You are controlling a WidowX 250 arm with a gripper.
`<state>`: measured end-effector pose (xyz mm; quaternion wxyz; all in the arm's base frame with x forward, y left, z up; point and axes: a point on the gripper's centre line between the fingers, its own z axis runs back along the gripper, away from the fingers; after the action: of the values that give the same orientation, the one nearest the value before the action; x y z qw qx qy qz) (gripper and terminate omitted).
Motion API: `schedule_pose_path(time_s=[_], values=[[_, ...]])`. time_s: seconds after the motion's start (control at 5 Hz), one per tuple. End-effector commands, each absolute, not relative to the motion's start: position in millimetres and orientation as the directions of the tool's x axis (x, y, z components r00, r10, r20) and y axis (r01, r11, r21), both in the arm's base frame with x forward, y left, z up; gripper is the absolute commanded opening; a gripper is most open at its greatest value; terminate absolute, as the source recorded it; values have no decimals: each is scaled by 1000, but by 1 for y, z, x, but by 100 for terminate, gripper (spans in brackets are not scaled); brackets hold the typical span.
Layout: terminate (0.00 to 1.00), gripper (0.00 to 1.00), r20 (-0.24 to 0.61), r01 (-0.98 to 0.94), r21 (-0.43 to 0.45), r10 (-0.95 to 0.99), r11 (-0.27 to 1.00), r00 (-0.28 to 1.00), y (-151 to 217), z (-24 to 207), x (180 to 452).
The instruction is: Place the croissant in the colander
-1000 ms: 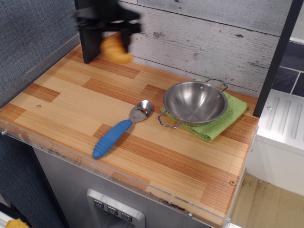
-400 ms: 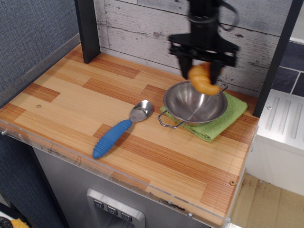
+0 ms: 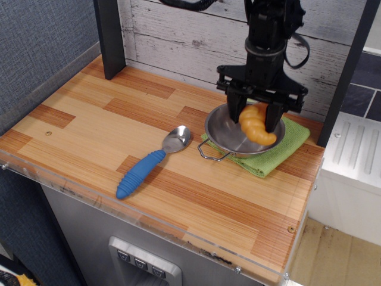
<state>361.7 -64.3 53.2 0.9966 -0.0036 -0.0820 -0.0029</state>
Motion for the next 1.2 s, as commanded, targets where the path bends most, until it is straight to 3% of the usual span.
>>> schedule_pose_path(time_s=[0.0,0.2,0.4,0.8,1.0], values=[[0,0,218,2,-16,1,1000,976,-49,82,350],[0,100,214,0,-24,5,1000,977,-48,85,353],[0,100,235,-3,-62,18,998,972,-43,98,358],[0,100,348,-43,-71,65,997,935,-17,155,342],[0,100,328,-79,-34,85,996,941,7,151,319]])
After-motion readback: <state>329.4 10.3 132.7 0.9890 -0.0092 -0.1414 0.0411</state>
